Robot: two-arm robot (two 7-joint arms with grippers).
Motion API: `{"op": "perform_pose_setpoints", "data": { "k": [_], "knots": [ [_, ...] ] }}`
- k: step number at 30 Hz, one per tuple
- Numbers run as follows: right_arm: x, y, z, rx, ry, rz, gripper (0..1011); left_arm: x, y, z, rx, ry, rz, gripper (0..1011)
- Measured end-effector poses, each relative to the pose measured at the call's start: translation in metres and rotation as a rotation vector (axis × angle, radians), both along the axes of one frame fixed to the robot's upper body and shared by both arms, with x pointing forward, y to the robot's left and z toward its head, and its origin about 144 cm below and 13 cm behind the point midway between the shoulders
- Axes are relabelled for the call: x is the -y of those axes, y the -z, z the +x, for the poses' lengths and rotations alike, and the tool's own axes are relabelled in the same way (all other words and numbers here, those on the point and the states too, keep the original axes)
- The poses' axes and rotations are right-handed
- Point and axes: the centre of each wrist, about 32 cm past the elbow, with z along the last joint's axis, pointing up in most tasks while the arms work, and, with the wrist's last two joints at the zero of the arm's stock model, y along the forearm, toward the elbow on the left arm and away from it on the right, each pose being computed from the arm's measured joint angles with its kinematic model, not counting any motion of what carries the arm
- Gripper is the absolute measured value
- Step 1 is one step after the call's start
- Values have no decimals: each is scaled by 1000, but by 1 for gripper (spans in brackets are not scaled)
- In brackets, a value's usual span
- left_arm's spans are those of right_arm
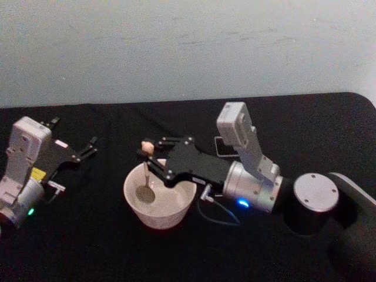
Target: Pick up the stirring spoon with one hand, stir inside the cup, then place it back in its original position.
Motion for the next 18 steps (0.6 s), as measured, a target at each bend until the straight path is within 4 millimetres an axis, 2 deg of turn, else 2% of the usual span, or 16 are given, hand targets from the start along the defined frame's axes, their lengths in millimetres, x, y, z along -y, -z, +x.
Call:
{"op": "perform_pose_setpoints", "data": {
  "k": [8,13,18],
  "knots": [
    [-4,-2,19,-11,66,7,223,0,0,0,0,0,0,1001],
    [5,-5,28,-27,112,19,223,0,0,0,0,0,0,1001],
    [18,-7,28,-35,125,20,224,0,0,0,0,0,0,1001]
  ]
}}
